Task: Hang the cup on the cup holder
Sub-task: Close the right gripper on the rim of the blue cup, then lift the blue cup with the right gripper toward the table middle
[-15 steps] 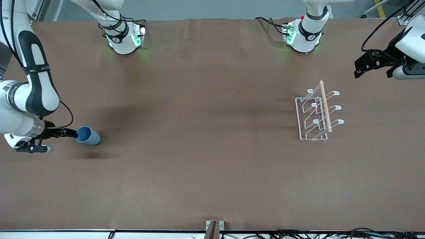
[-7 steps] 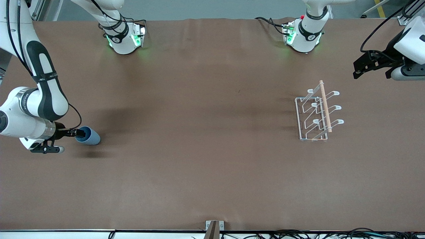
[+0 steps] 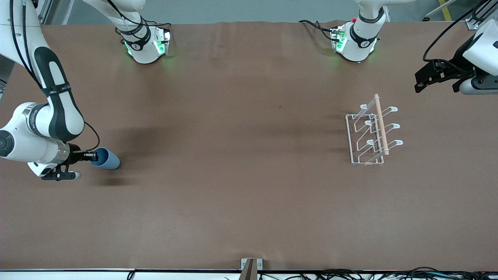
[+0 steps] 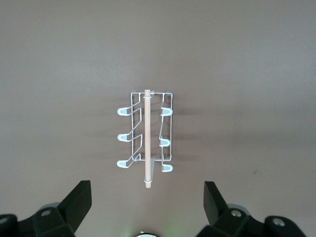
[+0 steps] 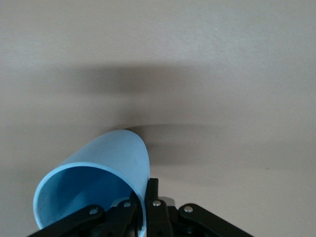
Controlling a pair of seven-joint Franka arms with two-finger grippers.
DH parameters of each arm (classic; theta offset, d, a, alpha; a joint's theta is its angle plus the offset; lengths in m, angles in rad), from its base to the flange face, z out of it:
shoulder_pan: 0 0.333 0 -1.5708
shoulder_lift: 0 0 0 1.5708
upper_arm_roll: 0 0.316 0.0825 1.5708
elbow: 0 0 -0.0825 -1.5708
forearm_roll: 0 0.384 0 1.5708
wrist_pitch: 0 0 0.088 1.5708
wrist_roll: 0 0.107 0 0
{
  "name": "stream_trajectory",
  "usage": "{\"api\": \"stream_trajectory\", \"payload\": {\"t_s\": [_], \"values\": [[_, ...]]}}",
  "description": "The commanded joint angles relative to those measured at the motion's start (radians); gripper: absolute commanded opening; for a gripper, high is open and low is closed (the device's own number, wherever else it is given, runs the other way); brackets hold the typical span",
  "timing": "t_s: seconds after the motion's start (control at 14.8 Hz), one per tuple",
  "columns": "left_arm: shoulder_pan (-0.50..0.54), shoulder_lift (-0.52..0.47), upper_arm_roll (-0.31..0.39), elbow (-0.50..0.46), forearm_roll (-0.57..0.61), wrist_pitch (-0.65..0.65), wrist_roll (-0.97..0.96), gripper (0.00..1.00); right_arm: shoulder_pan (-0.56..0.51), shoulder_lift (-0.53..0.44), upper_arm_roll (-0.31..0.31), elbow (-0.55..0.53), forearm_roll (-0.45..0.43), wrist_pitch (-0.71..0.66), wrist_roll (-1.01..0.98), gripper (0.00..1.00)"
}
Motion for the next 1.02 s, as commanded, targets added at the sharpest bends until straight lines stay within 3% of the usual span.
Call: {"api": "stream_trajectory", "payload": {"t_s": [0.0, 0.14, 0.41, 0.61, 0.81, 0.95], "values": [[-0.002, 0.023, -0.003, 0.031, -0.007, -0.009, 0.011, 1.0, -0.004, -0.1, 0.048, -0.007, 0.003, -0.064, -0.005, 0.0], [-0.008, 0.029, -0.004, 0.031, -0.003, -0.009, 0.015, 1.0, -0.004, -0.147, 0.091, -0.007, 0.081, -0.095, -0.006, 0.0], [-0.01, 0.029, -0.006, 0.031, -0.006, -0.008, 0.012, 1.0, 0.005, -0.215, 0.168, -0.003, 0.368, -0.188, -0.006, 0.0], [-0.015, 0.029, -0.006, 0.031, -0.007, -0.008, 0.02, 1.0, 0.008, -0.235, 0.258, 0.023, 0.579, -0.254, 0.026, 0.0], [-0.013, 0.029, -0.006, 0.031, -0.007, -0.008, 0.021, 1.0, 0.042, -0.234, 0.32, 0.066, 0.725, -0.274, 0.188, 0.0], [-0.01, 0.035, -0.004, 0.031, -0.009, -0.008, 0.021, 1.0, 0.097, -0.229, 0.328, 0.088, 0.756, -0.274, 0.19, 0.0]]}}
